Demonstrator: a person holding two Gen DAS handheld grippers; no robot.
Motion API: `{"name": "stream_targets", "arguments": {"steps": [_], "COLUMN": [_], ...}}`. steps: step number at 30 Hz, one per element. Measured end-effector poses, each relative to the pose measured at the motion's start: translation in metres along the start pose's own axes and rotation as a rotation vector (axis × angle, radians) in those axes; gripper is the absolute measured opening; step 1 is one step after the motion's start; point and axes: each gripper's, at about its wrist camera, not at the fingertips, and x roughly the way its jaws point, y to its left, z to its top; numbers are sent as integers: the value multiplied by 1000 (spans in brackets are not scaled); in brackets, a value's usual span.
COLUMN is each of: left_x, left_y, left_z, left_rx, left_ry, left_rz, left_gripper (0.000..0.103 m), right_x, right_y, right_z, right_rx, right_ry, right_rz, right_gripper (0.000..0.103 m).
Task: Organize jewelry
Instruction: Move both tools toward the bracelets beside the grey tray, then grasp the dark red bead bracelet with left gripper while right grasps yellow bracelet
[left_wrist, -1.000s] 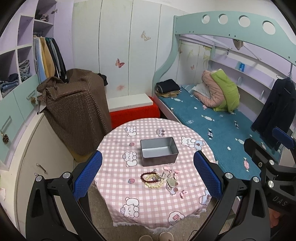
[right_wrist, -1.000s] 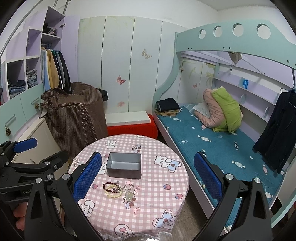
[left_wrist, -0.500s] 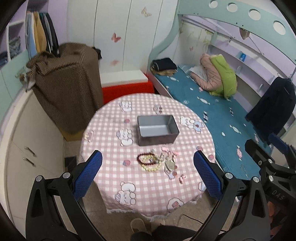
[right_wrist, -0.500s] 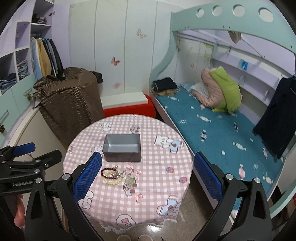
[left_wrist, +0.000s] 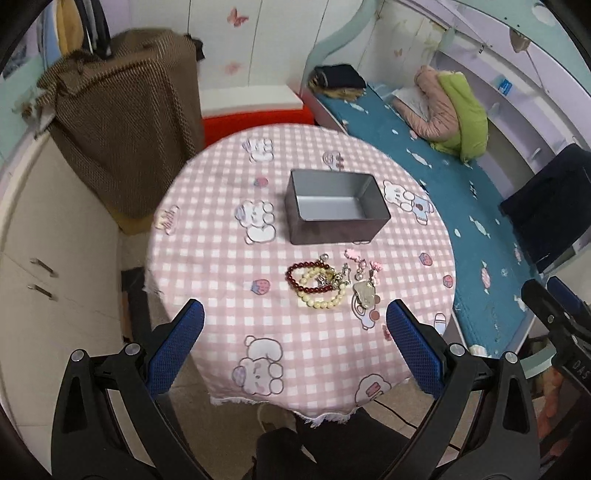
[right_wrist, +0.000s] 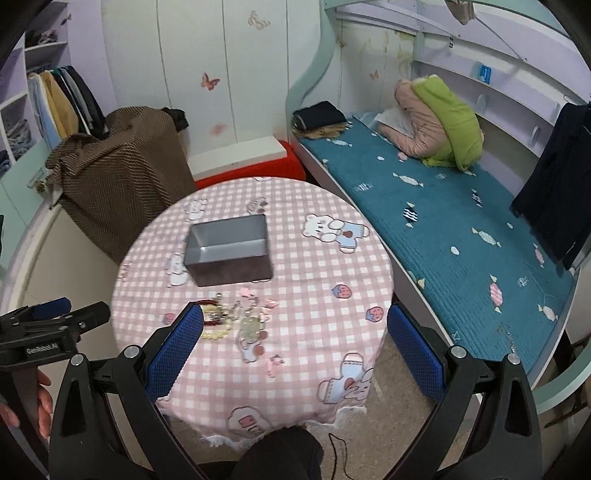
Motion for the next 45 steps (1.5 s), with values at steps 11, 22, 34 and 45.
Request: {"name": "stream_targets", "arguments": {"steps": [11, 22, 34, 45], "left_x": [96, 182, 220, 222], "left_y": [11, 23, 11, -10], "left_z": [22, 39, 40, 42], "left_rx": [-57, -153, -91, -102], "left_ry": [155, 311, 425, 483], "left_rz": [25, 119, 226, 164], "left_gripper": [98, 97, 60, 7], "right_x": [82, 156, 195, 213], "right_y": [-6, -13, -12, -8], "right_z": [5, 12, 17, 9], "right_rx": [-133, -202, -263, -273], "right_ry": [34, 181, 282, 360], "right_rz": [57, 81, 151, 231], "right_gripper": [95, 95, 95, 95]}}
